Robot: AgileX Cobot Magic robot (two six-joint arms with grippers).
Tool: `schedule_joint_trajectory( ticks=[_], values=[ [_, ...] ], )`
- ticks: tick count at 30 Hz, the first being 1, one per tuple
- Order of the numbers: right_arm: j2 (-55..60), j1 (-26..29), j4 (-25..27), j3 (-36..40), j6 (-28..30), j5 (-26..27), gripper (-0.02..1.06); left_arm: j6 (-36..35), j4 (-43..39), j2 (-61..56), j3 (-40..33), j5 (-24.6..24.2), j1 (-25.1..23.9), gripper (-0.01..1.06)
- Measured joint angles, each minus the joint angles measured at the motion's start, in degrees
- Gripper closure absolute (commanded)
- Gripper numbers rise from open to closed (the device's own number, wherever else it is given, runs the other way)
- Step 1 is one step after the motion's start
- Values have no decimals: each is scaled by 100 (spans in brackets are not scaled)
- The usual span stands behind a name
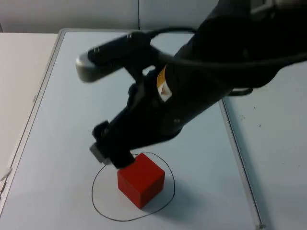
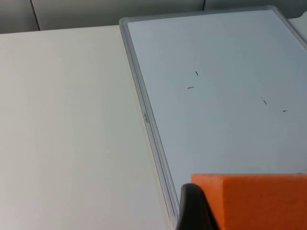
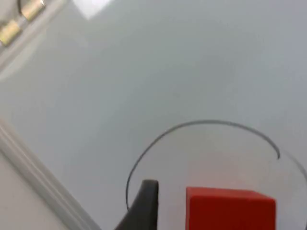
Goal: Pick up one cube with the left hand and another cube with the right hand. First place the cube in the right hand at the target position, then stack the cube in the left hand on top.
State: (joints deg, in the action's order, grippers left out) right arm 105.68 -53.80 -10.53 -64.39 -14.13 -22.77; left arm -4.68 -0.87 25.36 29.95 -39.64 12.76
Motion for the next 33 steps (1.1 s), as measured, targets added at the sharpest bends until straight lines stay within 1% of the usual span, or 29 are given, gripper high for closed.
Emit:
schedule_joint_trajectory(
  ticks=[3, 4, 5, 8, 9, 12, 13, 14, 17, 18, 20, 22, 23, 26, 31, 33],
  values=[
    [-882, 0, 0, 0, 138, 10, 18, 0, 10, 0, 0, 0, 0, 94],
    [-882, 0, 0, 0, 138, 10, 18, 0, 10, 0, 0, 0, 0, 94],
    [-1434, 0, 0, 0, 288, 23, 18, 0, 10, 0, 0, 0, 0, 94],
    [-2524, 0, 0, 0, 628, -43, 18, 0, 10, 0, 0, 8, 0, 94],
    [-2524, 0, 0, 0, 628, -43, 18, 0, 10, 0, 0, 8, 0, 94],
    [-3533, 0, 0, 0, 996, -364, 18, 0, 10, 0, 0, 8, 0, 94],
    [-3533, 0, 0, 0, 996, -364, 18, 0, 10, 0, 0, 8, 0, 94],
    [-3986, 0, 0, 0, 1156, -584, 18, 0, 10, 0, 0, 8, 0, 94],
    [-4684, 0, 0, 0, 1319, -1048, 18, 0, 10, 0, 0, 8, 0, 94],
    [-4684, 0, 0, 0, 1319, -1048, 18, 0, 10, 0, 0, 8, 0, 94],
    [-5097, 0, 0, 43, 1332, -1208, 18, 0, 10, 0, 0, 13, 0, 94],
    [-5559, 0, 0, 241, 1357, -1173, 18, 0, 10, 0, 0, 13, 0, 94],
    [-5559, 0, 0, 241, 1357, -1173, 18, 0, 10, 0, 0, 13, 0, 94],
    [-6208, 0, 19, 808, 1365, -1109, 18, 11, 10, 0, 0, 13, 0, 94],
    [-6657, 0, 69, 1363, 1311, -911, 18, 11, 10, 0, 0, 40, 0, 94],
    [-6722, 0, 112, 1433, 1300, -853, 18, 11, 10, 0, 0, 56, 0, 94]
  ],
)
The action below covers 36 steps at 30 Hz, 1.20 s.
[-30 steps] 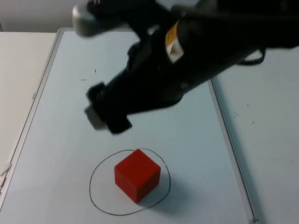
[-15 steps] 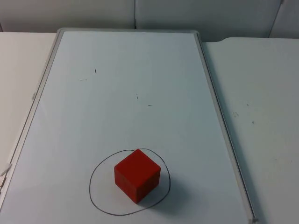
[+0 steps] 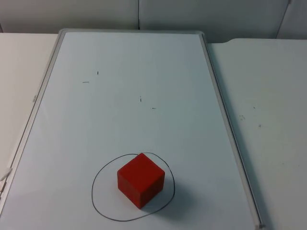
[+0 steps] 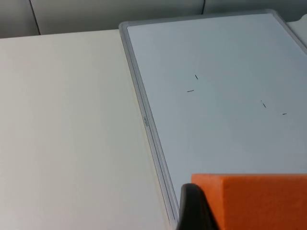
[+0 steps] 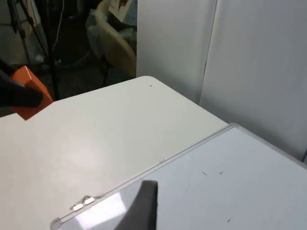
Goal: Pick up one cube with the left hand and another cube with the right hand. First place the cube in the right hand at the target position, then stack the cube in the left hand on top.
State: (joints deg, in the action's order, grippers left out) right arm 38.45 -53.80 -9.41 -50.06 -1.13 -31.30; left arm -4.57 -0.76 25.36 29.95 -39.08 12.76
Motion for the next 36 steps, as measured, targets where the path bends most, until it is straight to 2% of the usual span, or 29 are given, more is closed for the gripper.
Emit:
schedule_joint_trajectory(
  ticks=[5, 9, 15, 16, 18, 19, 28, 29, 31, 34, 36],
  values=[
    [-87, 0, 100, 49, -9, 105, 18, 148, 76, 0, 0, 41, 0, 94],
    [-87, 0, 123, 49, -9, 141, 18, 553, 412, 0, 0, 102, 0, 94],
    [-87, 0, 147, 49, -9, 184, 18, 1942, 1900, 171, 71, 336, 0, 94],
    [-87, 0, 147, 49, -9, 184, 18, 1942, 1900, 171, 71, 336, 0, 94],
    [-87, 0, 147, 49, -9, 209, 18, 2488, 2418, 554, 259, 346, 0, 94],
    [-87, 0, 147, 49, -9, 209, 18, 2488, 2418, 554, 259, 346, 0, 94],
    [-87, 0, 147, 49, -9, 221, 18, 4154, 3878, 2392, 1059, 323, 12, 94],
    [-87, 0, 147, 49, -9, 221, 18, 4154, 3878, 2392, 1059, 323, 12, 94],
    [-87, 0, 122, 49, -9, 231, 18, 4550, 4268, 3093, 1227, 352, 146, 94],
    [-87, 0, 98, 49, -9, 243, 18, 4685, 4384, 3587, 1339, 464, 411, 94],
    [-87, 0, 88, 49, -9, 243, 18, 4745, 4425, 4068, 1432, 714, 815, 94]
  ],
)
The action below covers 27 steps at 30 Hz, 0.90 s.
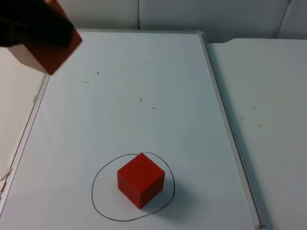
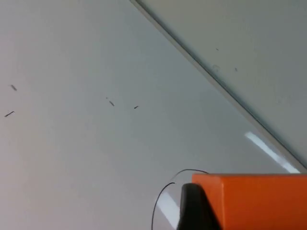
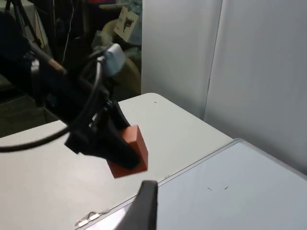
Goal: Pick up one cube with the left hand and another cube with the right hand. First place the cube in the right hand at the target position, then stack the cube in the left hand on top.
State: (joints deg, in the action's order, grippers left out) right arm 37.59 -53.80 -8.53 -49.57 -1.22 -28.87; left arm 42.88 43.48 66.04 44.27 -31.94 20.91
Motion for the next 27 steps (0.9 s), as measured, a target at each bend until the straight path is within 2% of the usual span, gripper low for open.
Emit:
schedule_joint_trajectory(
  ticks=[2, 3, 5, 10, 20, 27],
  values=[
    [0, 0, -1, 0, 0, 0, 18, -15, 33, 379, 59, 344, 407, 94],
    [0, 0, -1, 0, 0, 0, 18, -15, 33, 379, 59, 344, 407, 94],
    [0, 0, -1, 21, 0, 19, 18, -64, 45, 805, 129, 694, 880, 94],
    [0, 0, -13, 55, 0, 19, 18, -88, 69, 1434, 241, 998, 1329, 94],
    [0, 0, -116, 55, 0, 19, 18, -109, 89, 2516, 243, 1270, 1696, 94],
    [0, 0, -115, 55, 0, 19, 18, -109, 92, 2744, 243, 1340, 1707, 94]
  ],
)
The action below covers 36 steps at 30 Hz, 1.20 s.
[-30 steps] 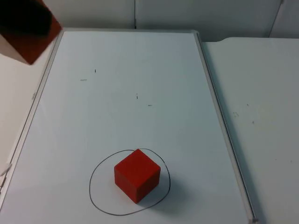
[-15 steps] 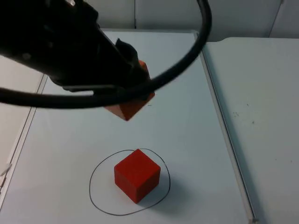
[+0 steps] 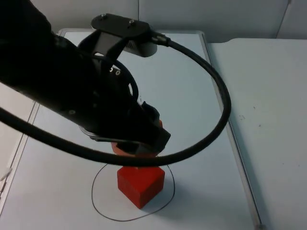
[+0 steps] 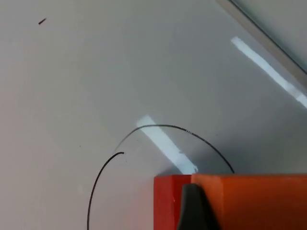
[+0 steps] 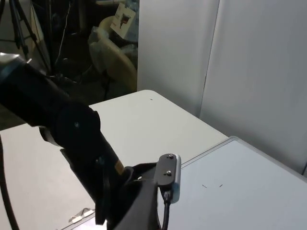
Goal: Pick up one cube with the left hand and another cube with the right hand. First place the cube in the right hand at the target position, then stack the cube in the left hand on top.
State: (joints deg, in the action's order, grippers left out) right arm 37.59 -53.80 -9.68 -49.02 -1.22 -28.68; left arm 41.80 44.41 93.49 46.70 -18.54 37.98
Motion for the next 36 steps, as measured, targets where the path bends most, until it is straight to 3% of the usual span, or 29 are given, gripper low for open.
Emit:
schedule_joint_trajectory(
  ticks=[29, 36],
  values=[
    [0, 0, -22, 0, 0, -49, 18, 0, 91, 481, 9, 285, 3, 94],
    [0, 0, -58, 0, 0, -107, 18, 0, 103, 523, 9, 413, 250, 94]
  ],
)
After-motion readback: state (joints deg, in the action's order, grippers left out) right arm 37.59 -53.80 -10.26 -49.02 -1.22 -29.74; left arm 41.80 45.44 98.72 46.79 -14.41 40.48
